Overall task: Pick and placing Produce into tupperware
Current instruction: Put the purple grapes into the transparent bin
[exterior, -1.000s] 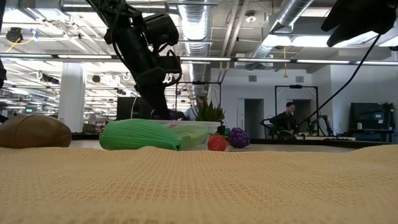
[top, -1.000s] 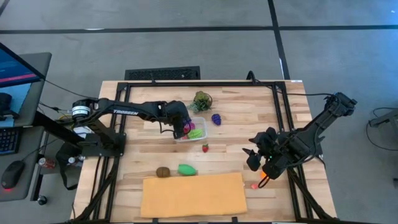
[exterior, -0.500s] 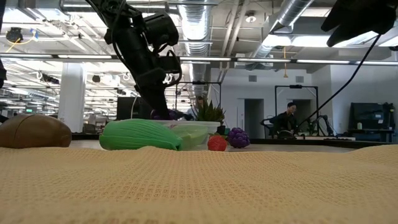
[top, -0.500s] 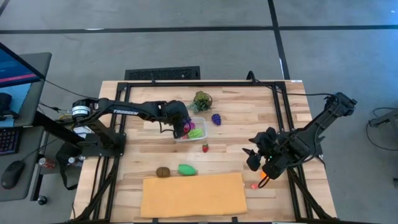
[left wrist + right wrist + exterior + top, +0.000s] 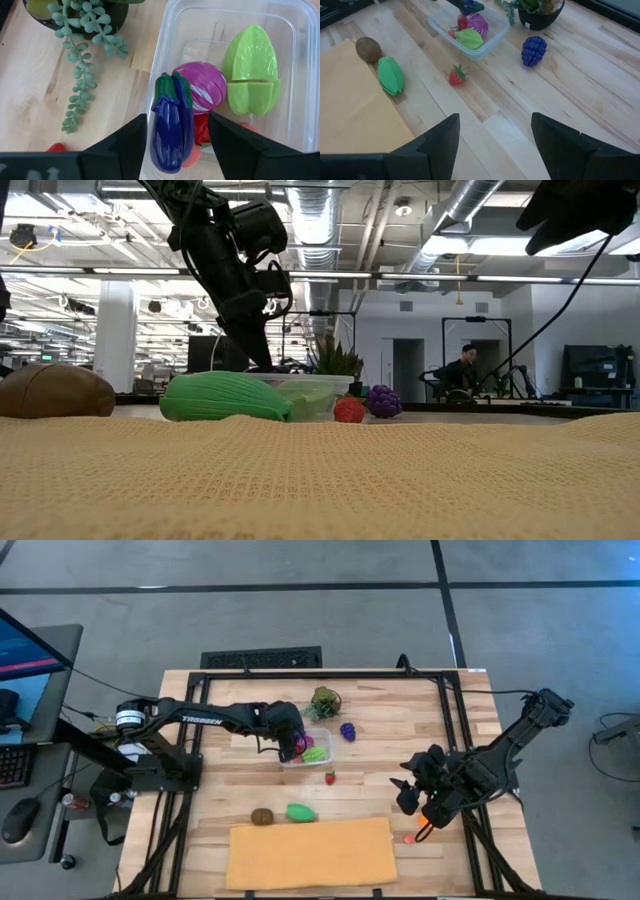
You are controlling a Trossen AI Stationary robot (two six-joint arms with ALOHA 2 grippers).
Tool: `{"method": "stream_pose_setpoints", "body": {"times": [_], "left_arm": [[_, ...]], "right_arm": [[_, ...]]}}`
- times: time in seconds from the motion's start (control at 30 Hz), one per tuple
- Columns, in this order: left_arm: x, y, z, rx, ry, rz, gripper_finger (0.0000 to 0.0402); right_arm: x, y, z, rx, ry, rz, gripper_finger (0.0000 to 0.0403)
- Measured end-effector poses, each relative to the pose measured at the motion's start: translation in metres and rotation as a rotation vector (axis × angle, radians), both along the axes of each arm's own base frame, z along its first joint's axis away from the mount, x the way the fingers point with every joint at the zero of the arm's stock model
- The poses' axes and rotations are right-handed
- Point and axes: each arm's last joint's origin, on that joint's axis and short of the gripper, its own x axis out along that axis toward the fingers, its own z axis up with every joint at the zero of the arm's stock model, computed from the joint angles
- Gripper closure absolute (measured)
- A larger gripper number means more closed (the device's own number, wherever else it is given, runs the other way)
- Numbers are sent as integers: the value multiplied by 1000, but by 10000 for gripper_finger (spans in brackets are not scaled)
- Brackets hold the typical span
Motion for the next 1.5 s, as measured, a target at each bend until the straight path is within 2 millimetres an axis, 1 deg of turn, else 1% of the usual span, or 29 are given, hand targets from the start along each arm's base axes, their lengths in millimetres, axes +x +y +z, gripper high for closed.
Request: {"method": "stream_pose_setpoints", "body": {"times": [0.23,0.4,0.63,0.8,1.0,1.2,1.37,1.5], "left_arm": [[-1,0,3,-8,29,1,193],[1,0,16,-6,70,-19,193],[6,2,37,1,76,-33,193],[5,-1,50,-78,113,-70,193],[-3,-10,57,-222,203,-112,193],[-11,-28,57,-381,279,-162,193],[-18,-41,55,-382,382,-181,193],[-18,-44,55,-377,390,-176,193]], "right_arm": [[0,0,0,0,0,0,163],[0,0,0,-1,1,1,163],[0,0,0,-1,1,1,163],[0,0,0,-1,1,0,163],[-1,0,0,-6,7,1,163],[-2,-2,-1,-18,21,0,163],[-2,-2,-1,-29,26,5,163],[-3,-3,-1,-40,34,3,163]]}}
